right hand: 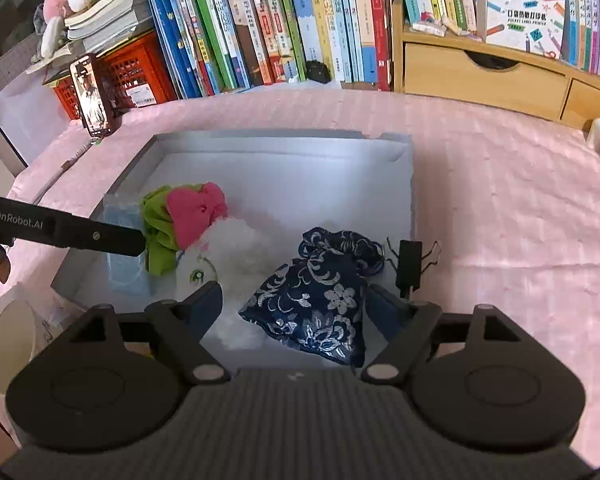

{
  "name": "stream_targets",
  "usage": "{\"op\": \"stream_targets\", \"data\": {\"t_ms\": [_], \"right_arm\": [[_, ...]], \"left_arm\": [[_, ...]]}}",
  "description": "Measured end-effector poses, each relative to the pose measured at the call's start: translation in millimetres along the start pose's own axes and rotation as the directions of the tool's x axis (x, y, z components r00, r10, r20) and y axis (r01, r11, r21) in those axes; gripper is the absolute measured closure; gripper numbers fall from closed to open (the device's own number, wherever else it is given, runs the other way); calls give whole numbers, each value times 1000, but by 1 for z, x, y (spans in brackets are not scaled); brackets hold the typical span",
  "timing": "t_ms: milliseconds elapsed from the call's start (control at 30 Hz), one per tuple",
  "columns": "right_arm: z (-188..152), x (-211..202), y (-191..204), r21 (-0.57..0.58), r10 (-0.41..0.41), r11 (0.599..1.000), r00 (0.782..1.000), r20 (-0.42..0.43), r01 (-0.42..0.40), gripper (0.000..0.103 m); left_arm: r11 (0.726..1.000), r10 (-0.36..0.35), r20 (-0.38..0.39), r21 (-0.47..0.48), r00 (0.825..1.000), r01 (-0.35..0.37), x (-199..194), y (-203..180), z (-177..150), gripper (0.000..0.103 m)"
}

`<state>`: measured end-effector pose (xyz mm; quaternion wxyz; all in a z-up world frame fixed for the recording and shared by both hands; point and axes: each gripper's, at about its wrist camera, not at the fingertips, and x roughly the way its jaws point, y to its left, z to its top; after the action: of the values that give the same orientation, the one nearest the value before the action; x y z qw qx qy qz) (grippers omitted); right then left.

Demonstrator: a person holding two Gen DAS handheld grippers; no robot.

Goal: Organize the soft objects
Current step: 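Open the left tool to drop the packet while the right tool releases the pouch into the tray, then move both open tools toward the white foam cube and gold sequin ball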

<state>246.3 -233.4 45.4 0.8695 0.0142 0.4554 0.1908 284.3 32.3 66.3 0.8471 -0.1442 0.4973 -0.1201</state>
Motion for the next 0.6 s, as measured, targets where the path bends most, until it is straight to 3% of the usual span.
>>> {"op": "stream_targets", "data": {"t_ms": [233,600], "right_arm": [[0,-22,9,-25,-10,1000,998,66,12,14],[-9,-64,32,-62,-27,997,980,197,40,11]], "left_arm": [[999,6,58,38,998,-8,-23,-7,-8,30],[994,-20,148,105,989,5,-64,-23,-35,25]]}}
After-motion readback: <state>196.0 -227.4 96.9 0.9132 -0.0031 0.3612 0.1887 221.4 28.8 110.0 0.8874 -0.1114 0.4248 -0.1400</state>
